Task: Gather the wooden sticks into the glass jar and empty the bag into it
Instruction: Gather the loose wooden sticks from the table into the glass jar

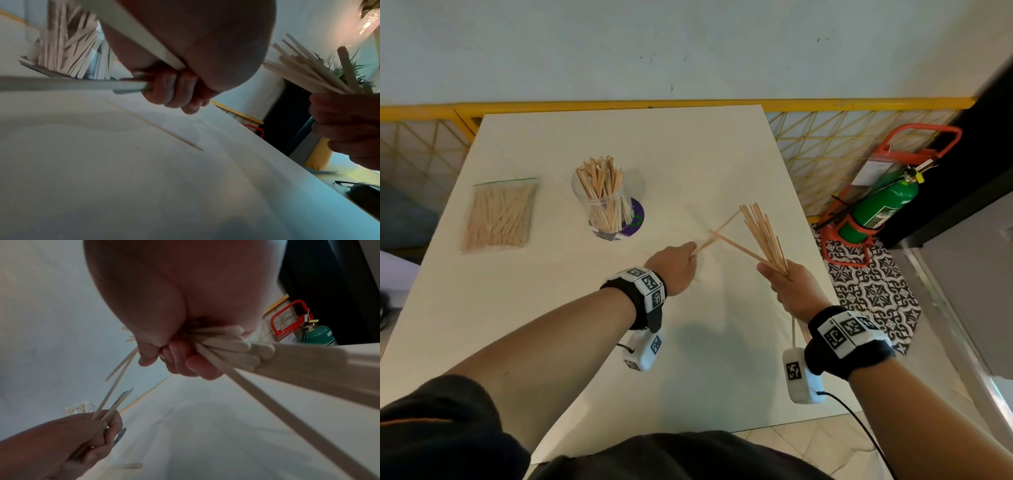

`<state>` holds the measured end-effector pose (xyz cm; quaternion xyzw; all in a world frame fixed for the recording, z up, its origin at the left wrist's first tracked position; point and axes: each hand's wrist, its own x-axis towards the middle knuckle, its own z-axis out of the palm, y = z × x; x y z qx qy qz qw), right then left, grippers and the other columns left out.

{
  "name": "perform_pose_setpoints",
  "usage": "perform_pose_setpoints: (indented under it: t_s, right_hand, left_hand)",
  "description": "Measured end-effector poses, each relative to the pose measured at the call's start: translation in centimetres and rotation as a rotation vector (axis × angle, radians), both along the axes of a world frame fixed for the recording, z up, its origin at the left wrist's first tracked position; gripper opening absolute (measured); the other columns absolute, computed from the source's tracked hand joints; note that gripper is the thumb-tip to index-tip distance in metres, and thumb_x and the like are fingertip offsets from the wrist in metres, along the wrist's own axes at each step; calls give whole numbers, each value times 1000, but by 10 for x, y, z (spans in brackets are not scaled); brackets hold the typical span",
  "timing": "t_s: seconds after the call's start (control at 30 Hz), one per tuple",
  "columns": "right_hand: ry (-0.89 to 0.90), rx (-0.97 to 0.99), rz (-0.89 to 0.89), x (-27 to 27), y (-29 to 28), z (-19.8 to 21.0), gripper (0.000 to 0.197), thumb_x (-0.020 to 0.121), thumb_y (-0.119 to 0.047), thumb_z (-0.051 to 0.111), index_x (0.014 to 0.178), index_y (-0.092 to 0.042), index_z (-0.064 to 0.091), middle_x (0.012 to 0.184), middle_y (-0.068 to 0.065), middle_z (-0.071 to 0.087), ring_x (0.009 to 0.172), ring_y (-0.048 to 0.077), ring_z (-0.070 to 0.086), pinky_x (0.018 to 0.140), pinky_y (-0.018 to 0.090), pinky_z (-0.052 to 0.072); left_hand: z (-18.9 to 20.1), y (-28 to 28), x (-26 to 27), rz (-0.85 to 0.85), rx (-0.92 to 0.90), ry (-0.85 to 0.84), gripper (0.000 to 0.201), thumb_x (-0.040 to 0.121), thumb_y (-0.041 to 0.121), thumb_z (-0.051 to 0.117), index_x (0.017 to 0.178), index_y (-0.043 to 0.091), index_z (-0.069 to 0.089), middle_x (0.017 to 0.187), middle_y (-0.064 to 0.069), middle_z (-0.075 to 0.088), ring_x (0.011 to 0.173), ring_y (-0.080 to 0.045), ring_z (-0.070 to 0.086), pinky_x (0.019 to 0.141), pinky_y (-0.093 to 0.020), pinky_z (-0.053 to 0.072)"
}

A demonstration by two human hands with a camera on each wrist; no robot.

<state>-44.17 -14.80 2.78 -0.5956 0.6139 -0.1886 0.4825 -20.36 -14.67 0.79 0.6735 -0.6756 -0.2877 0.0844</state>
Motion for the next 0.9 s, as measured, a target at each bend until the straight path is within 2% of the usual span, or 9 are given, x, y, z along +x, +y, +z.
perform_pose_setpoints:
  t_s: [0.13,0.2,0.3,0.37,0.47,0.6,0.7,0.83,0.9]
  right_hand:
    - [-5,-9,11,2,-3,4,34,90,-46,55,74,-18,45,56,-7,38,43,9,32,44,23,29]
    - [-13,-13,6,6,-6,6,34,91,-45,55,74,-18,45,56,-7,38,42,7,32,44,22,30]
    - [-30,-43,18,18,-12,9,34,91,-45,54,74,-17,45,55,-7,37,43,8,31,46,24,29]
    - [-47,-59,40,30,-15,11,34,91,-45,54,74,-17,45,55,-8,36,45,9,30,48,26,27]
    - [-82,-66,57,47,-18,11,33,92,-44,55,75,-17,45,55,-7,36,47,10,29,49,28,27]
    - [-80,-55,61,62,-21,8,32,92,-43,54,75,-16,46,55,-7,36,46,10,29,49,27,27]
    - [-52,-43,125,79,-20,8,34,92,-44,52,75,-16,46,57,-6,37,47,10,31,52,29,29]
    - [-20,-43,242,109,-16,18,34,95,-43,48,71,-19,44,59,-6,40,50,12,34,59,33,33]
    - [-24,-42,269,122,-16,23,36,96,-42,47,68,-21,39,60,-5,40,50,12,34,59,33,33]
  left_hand:
    - [2,0,-1,145,12,198,25,100,23,34,84,9,47,72,-7,53,71,-29,51,70,-42,44]
    - [7,-2,-3,254,-16,350,25,99,20,38,82,9,52,68,-2,50,69,-25,47,65,-37,39]
    - [20,-5,-5,425,-39,633,21,92,23,41,80,12,54,59,3,41,55,-17,38,55,-30,31]
    - [28,-7,-5,446,-66,755,22,92,22,38,79,16,55,58,4,38,49,-14,33,51,-28,28]
    - [35,-7,1,419,-80,840,20,99,21,36,94,20,56,61,5,38,47,-9,33,48,-22,28]
    - [41,0,14,403,-66,964,25,105,29,34,113,12,49,66,6,34,44,-1,32,45,-12,30]
    - [42,6,19,377,-97,954,31,104,35,32,124,16,47,67,7,32,44,0,32,46,-11,30]
    - [47,9,27,351,-144,847,33,104,36,32,124,14,47,69,9,36,52,-1,36,52,-12,33]
    - [49,8,34,397,-171,851,27,104,33,33,112,12,49,70,11,39,57,-1,38,54,-13,33]
